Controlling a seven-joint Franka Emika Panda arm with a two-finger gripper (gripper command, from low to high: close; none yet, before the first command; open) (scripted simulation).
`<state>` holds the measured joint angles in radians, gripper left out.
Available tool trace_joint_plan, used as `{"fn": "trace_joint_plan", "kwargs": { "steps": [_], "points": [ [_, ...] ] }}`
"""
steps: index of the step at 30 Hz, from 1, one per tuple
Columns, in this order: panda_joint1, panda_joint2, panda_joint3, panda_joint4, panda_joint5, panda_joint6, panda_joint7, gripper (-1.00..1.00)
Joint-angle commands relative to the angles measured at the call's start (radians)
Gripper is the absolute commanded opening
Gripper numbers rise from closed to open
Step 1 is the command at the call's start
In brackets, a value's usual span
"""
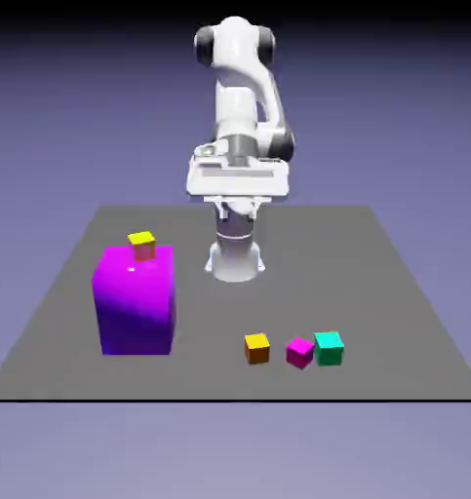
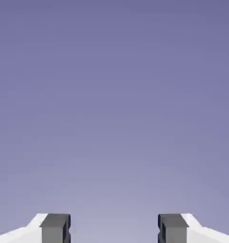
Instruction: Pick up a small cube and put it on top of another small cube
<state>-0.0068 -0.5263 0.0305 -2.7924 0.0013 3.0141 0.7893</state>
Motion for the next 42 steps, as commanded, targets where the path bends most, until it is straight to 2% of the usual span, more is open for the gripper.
{"fn": "trace_joint_plan", "kwargs": {
  "steps": [1,23,25,31,32,38,42],
  "points": [
    [-0.016,0.036,0.025,0.015,0.001,-0.019,0.040,0.00],
    [-0.358,0.834,0.582,0.335,0.024,-0.436,0.921,0.00],
    [-0.361,0.840,0.587,0.338,0.024,-0.440,0.929,0.00],
    [-0.232,1.026,0.449,0.354,-0.088,-0.272,1.002,0.00],
    [-0.232,1.026,0.449,0.354,-0.088,-0.272,1.002,-1.00],
    [-0.358,0.844,0.584,0.338,0.022,-0.436,0.930,-1.00],
    [-0.384,0.817,0.632,0.326,0.056,-0.428,1.016,-1.00]
  ]
}}
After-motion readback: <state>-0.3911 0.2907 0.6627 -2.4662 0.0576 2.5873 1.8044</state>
